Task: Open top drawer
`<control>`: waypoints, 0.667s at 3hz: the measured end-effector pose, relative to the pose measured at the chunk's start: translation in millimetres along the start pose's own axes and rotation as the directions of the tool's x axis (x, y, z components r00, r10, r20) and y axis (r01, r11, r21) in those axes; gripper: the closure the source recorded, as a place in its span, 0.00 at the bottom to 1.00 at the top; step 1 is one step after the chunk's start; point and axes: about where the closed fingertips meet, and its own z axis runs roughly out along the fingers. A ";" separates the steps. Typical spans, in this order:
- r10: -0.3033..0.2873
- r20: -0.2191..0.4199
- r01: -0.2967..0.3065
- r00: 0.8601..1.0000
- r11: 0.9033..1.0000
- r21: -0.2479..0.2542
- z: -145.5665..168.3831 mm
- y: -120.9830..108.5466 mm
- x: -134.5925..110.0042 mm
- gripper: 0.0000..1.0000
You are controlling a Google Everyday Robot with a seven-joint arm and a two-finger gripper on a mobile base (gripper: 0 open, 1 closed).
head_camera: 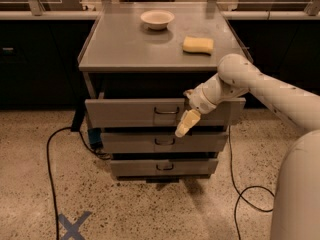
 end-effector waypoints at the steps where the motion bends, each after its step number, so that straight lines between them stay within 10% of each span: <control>1: -0.049 -0.023 0.049 0.999 0.998 0.025 -22.3 25.5 -0.4 0.00; 2: -0.048 -0.047 0.047 0.998 0.999 -0.020 -14.6 49.0 6.8 0.00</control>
Offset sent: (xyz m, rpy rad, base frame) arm -0.0207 -0.0073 0.0182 -0.0268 -0.0469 0.0161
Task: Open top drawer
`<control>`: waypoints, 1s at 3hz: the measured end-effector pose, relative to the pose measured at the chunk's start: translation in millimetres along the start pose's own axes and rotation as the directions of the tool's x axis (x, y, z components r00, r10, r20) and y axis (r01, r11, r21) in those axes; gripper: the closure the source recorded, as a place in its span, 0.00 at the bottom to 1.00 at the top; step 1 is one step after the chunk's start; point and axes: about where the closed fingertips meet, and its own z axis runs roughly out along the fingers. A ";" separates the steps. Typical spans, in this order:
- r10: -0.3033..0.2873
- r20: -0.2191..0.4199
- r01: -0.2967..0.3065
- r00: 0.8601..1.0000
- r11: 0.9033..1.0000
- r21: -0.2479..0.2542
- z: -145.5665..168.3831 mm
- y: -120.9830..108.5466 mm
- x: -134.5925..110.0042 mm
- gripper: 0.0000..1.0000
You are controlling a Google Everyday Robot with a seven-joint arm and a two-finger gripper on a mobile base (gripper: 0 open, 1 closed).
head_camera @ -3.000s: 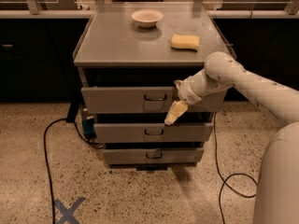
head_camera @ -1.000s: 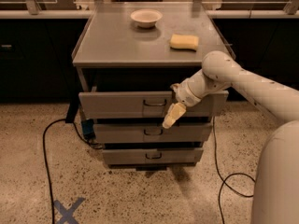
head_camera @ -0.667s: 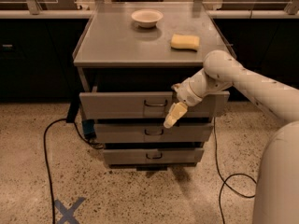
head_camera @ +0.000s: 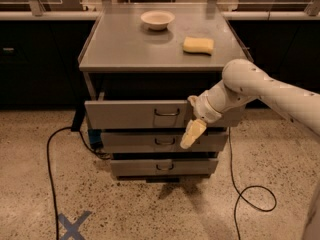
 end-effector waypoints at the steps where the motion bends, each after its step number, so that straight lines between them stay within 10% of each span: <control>1: 0.000 0.000 0.000 1.000 1.000 0.000 -0.1 0.0 -0.1 0.00; 3: -0.074 -0.006 0.074 0.997 0.996 0.046 -3.4 -12.3 -22.9 0.00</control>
Offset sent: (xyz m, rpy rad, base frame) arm 0.0138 0.0103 0.0140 -0.0309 -0.0736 0.0274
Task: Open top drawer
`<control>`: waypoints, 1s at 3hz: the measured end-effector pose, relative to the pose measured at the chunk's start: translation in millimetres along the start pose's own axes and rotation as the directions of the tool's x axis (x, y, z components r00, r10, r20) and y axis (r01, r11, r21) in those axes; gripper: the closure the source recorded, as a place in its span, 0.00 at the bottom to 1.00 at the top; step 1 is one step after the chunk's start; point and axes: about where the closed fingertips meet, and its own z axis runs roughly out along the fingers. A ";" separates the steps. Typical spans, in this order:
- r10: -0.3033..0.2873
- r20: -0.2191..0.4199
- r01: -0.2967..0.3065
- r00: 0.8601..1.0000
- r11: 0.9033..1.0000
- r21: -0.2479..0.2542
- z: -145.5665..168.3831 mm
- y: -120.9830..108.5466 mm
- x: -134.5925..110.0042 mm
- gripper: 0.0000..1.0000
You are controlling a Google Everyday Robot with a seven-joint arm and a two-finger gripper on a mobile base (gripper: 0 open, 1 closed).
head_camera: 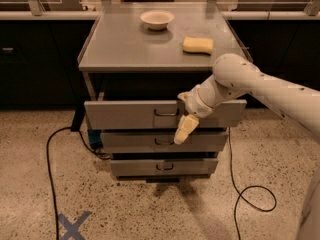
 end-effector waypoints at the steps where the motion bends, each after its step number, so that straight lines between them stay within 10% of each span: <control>1: -0.051 -0.011 0.051 0.999 0.998 0.022 5.0 -9.8 -12.6 0.00; 3: -0.050 -0.087 0.051 0.995 0.999 0.014 31.5 -32.6 3.3 0.00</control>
Offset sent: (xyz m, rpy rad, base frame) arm 0.0371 0.0228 -0.0021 -0.0844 -0.1029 0.0531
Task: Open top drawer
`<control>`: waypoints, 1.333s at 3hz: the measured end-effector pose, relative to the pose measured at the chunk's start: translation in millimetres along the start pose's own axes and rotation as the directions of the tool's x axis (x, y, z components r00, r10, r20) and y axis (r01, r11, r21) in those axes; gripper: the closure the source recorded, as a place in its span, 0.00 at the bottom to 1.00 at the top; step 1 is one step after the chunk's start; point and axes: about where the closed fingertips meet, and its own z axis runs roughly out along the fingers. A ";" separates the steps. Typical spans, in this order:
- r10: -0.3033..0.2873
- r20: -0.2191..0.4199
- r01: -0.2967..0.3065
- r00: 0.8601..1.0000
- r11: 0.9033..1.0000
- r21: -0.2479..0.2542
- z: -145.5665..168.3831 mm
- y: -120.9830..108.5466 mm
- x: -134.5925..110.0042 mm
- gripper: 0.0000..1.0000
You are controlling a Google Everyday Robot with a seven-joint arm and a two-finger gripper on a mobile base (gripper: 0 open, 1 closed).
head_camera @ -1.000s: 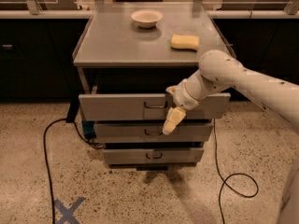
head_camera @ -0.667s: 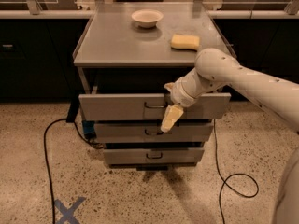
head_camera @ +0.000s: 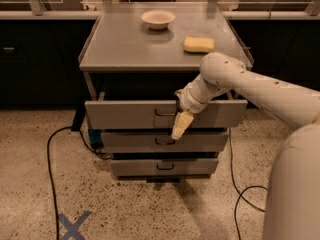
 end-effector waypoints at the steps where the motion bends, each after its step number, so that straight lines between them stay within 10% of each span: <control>1: 0.043 -0.043 -0.045 0.998 0.998 -0.042 15.2 -4.9 21.9 0.00; 4: 0.126 -0.017 -0.128 0.992 0.979 -0.156 -34.4 60.2 22.6 0.00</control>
Offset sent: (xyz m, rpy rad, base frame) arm -0.0187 -0.0438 -0.0502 -0.0797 0.2415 -0.0273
